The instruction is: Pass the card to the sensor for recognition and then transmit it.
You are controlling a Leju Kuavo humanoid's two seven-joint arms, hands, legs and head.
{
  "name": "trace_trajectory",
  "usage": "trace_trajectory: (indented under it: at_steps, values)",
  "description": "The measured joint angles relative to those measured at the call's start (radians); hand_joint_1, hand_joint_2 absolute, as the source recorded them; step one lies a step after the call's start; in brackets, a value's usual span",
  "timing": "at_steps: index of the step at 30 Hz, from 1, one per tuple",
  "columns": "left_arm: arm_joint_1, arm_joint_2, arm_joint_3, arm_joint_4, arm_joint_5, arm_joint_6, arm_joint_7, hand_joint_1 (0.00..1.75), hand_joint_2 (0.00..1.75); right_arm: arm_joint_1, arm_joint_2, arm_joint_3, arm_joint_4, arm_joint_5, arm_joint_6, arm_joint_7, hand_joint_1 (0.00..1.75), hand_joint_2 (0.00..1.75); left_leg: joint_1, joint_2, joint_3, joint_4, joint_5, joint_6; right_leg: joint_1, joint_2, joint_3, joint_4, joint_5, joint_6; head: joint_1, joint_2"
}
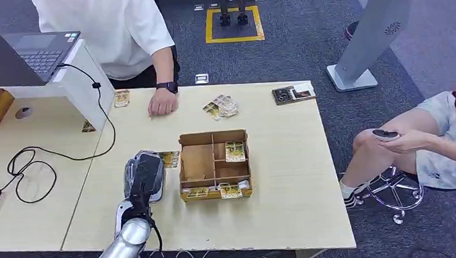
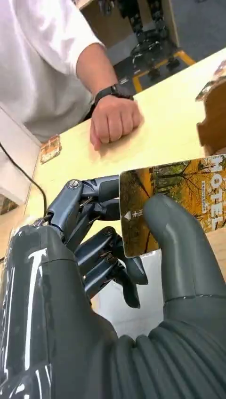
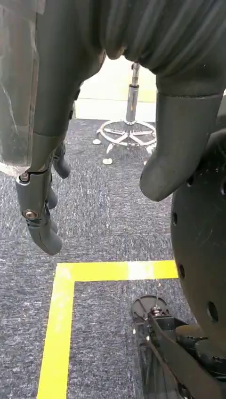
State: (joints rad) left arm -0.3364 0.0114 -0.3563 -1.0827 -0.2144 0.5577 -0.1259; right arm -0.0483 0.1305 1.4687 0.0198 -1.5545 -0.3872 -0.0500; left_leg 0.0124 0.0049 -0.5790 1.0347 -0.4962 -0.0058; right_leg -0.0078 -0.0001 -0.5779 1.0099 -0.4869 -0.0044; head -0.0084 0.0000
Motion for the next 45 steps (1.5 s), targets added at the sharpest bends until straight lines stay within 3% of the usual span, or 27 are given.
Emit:
trace_trajectory:
  at_steps: [20, 45]
  values:
    - [-0.021, 0.006, 0.031, 0.171, -0.104, 0.052, 0.026, 1.75, 1.75, -0.002, -0.002, 0.005, 0.000, 0.000, 0.010, 0.010, 0.00, 1.75, 0.000, 0.000, 0.000, 0.000, 0.000, 0.000, 0.000, 0.000, 0.000, 0.000, 0.000, 0.000, 0.000, 0.000]
    - [-0.066, 0.009, 0.143, 0.283, -0.056, 0.096, -0.012, 1.75, 1.75, -0.002, -0.003, 0.005, 0.000, 0.000, 0.006, 0.007, 0.00, 1.75, 0.000, 0.000, 0.000, 0.000, 0.000, 0.000, 0.000, 0.000, 0.001, 0.000, 0.000, 0.000, 0.000, 0.000]
